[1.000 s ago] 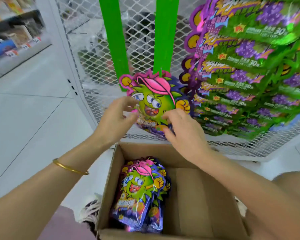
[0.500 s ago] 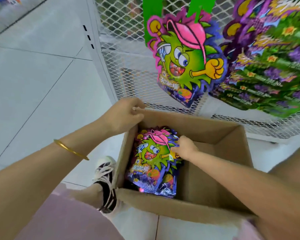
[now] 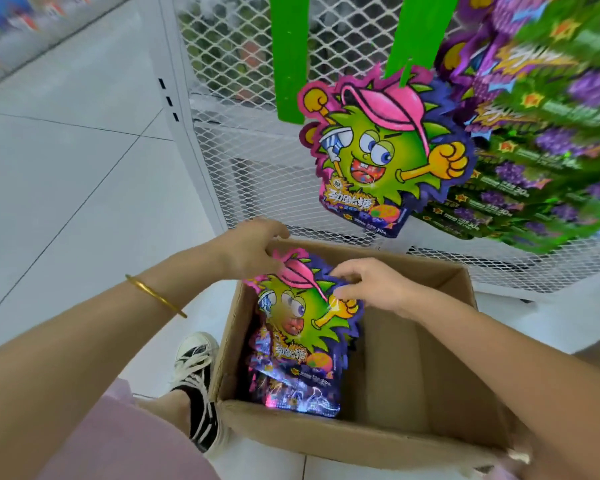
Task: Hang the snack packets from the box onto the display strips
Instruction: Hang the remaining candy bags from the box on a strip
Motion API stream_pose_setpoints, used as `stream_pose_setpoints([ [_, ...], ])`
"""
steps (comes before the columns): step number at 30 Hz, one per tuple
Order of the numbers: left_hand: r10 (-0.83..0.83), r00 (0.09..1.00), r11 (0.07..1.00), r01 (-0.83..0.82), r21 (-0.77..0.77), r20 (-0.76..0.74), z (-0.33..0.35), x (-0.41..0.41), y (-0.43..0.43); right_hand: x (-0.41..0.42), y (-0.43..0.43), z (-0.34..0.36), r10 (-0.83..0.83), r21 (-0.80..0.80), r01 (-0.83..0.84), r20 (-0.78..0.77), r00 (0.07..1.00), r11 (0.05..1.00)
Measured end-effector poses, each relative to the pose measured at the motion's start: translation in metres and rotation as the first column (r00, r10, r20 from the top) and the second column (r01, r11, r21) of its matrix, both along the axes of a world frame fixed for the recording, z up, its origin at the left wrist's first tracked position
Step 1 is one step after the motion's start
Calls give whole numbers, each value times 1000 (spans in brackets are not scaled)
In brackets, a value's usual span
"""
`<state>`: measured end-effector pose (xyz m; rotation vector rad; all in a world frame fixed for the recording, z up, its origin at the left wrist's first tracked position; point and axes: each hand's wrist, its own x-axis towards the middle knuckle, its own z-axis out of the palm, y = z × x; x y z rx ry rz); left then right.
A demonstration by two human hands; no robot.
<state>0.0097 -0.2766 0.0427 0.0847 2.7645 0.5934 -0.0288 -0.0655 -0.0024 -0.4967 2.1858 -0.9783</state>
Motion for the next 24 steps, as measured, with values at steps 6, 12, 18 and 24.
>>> stream_pose_setpoints([
  [6, -34, 998, 980, 43, 194, -49, 18, -8, 24, 3, 39, 49, -29, -79, 23, -84, 996, 997],
  [12, -23, 978, 927, 98, 361, -205, 67, -8, 60, 9, 62, 88, -91, -129, 42, -406, 909, 991],
  [18, 32, 944, 912, 107, 395, -329, 144, -27, 80, -7, 55, 156, -205, -243, 57, -643, 738, 968],
  [24, 372, 863, 767, -80, 636, -341, 196, -73, 86, -24, 58, 202, -188, -201, 72, -653, 734, 977],
])
